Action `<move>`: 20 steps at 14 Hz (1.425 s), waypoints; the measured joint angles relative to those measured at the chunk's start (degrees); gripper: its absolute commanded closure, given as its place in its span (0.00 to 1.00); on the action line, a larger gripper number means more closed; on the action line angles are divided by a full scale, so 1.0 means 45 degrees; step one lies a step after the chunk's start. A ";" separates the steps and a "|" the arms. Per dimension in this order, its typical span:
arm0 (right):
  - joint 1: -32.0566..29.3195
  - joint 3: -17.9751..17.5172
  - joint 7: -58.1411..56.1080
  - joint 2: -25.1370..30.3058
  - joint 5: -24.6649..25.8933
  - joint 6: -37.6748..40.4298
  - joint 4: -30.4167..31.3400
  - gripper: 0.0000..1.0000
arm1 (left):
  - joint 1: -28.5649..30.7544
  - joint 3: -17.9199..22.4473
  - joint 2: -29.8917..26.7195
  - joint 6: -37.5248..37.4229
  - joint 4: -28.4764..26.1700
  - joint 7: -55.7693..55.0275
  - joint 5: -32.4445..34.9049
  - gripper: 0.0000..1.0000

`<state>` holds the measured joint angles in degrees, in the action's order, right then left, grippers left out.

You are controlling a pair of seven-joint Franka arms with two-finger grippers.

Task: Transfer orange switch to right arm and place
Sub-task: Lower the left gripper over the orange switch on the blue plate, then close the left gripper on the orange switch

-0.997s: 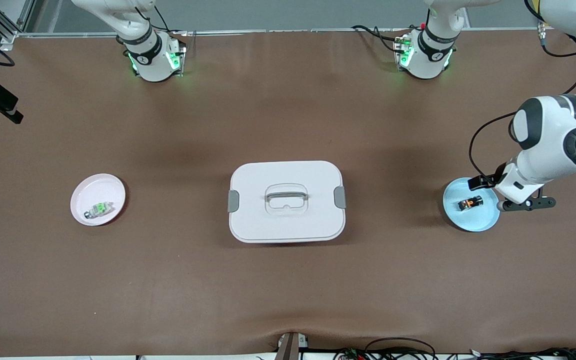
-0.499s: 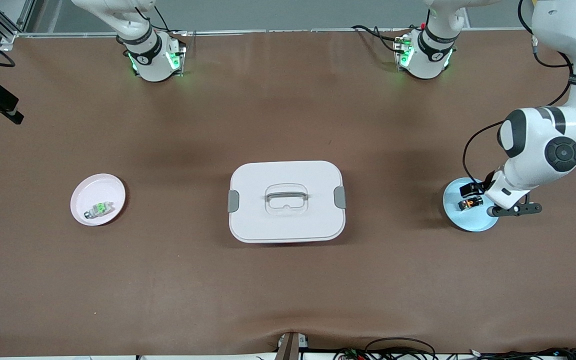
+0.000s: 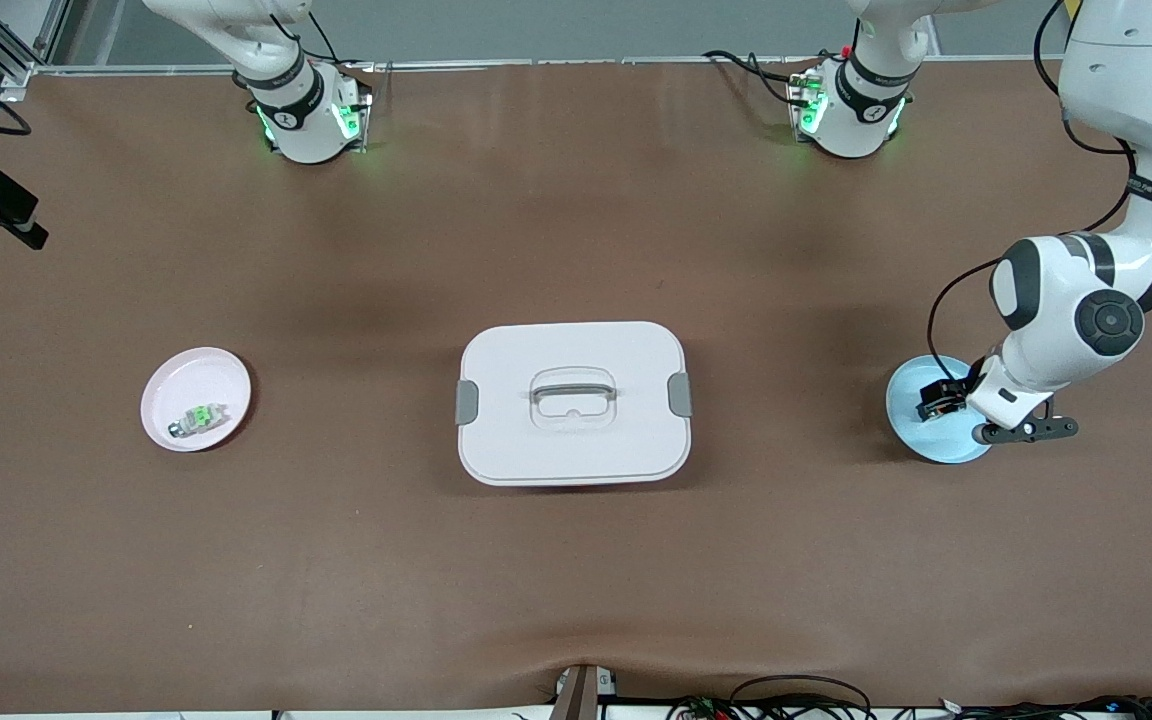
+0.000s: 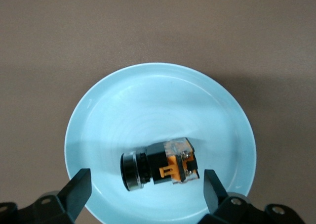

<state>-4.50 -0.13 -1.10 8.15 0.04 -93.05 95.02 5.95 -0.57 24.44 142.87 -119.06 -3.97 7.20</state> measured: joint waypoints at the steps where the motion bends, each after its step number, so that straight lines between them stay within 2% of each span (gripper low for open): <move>1: 0.0000 0.0000 0.0000 -0.0005 0.0000 0.0004 0.0001 0.00 | -0.0001 -0.0001 0.0109 0.0083 0.0001 0.0000 0.0004 0.00; 20: 0.0000 -0.0004 0.0000 -0.0211 0.0000 0.0013 0.0004 0.00 | -0.0015 -0.0039 0.0659 0.0593 0.0033 0.0000 0.0017 0.00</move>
<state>-4.50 -0.14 -1.10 7.20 0.04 -92.99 95.04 5.88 -0.75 27.41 145.54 -118.92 -3.97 7.27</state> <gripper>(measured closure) 0.000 0.000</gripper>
